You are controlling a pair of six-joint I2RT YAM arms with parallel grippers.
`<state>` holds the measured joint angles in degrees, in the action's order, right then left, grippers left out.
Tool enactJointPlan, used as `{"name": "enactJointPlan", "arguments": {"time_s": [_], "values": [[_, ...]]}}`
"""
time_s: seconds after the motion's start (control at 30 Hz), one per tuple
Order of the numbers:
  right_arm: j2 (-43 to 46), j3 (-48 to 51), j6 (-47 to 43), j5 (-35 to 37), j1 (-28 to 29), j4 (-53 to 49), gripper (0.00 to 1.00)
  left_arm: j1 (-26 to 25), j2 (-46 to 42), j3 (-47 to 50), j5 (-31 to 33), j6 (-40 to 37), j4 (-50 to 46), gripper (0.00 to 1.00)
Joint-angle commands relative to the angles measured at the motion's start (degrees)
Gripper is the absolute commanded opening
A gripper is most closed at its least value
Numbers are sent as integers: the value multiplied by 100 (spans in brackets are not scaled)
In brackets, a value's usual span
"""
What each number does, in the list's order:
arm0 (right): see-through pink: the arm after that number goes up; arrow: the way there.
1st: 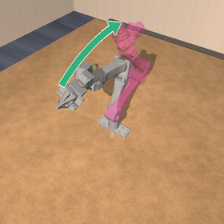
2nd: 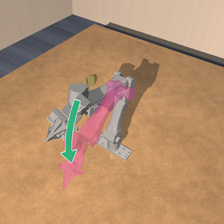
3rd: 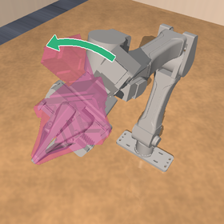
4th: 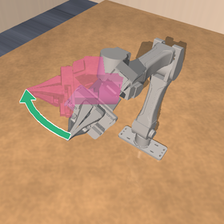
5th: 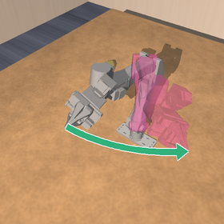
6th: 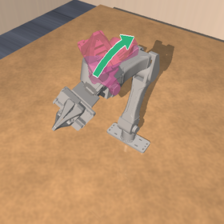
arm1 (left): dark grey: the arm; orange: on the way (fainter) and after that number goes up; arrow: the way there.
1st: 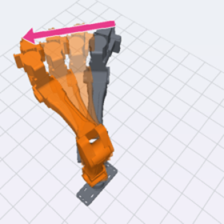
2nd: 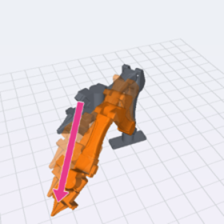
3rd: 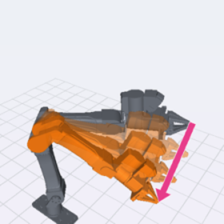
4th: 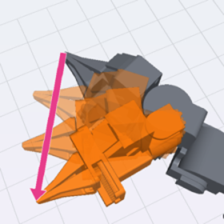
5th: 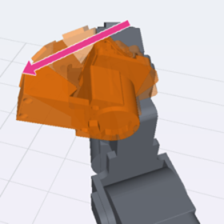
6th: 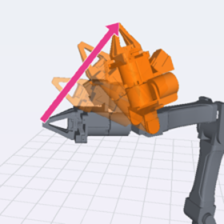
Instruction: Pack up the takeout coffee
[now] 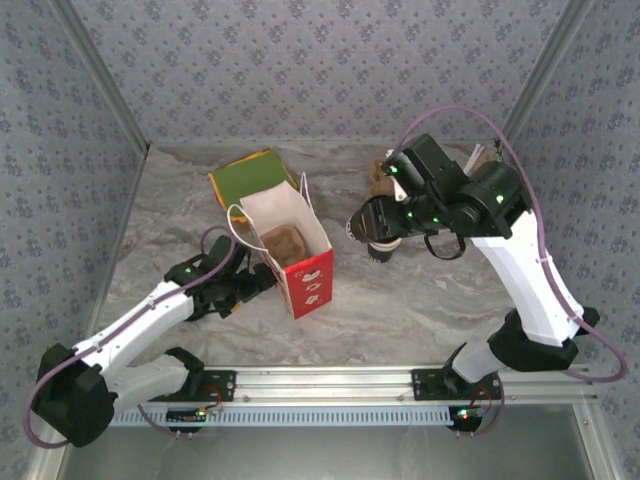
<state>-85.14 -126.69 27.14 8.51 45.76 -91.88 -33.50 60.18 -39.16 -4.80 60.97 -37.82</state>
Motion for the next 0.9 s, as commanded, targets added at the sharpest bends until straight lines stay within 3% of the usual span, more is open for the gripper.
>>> {"name": "enactJointPlan", "arguments": {"time_s": [0.0,0.53,0.87], "values": [[218,-101,-121,-112,-24,-222,62,-158,128,-230,240,132,215,99],[342,-95,-64,-671,-6,687,62,-400,489,-514,330,91,355,99],[-131,-130,2,-937,228,1184,62,-396,512,-496,313,-8,384,100]]}}
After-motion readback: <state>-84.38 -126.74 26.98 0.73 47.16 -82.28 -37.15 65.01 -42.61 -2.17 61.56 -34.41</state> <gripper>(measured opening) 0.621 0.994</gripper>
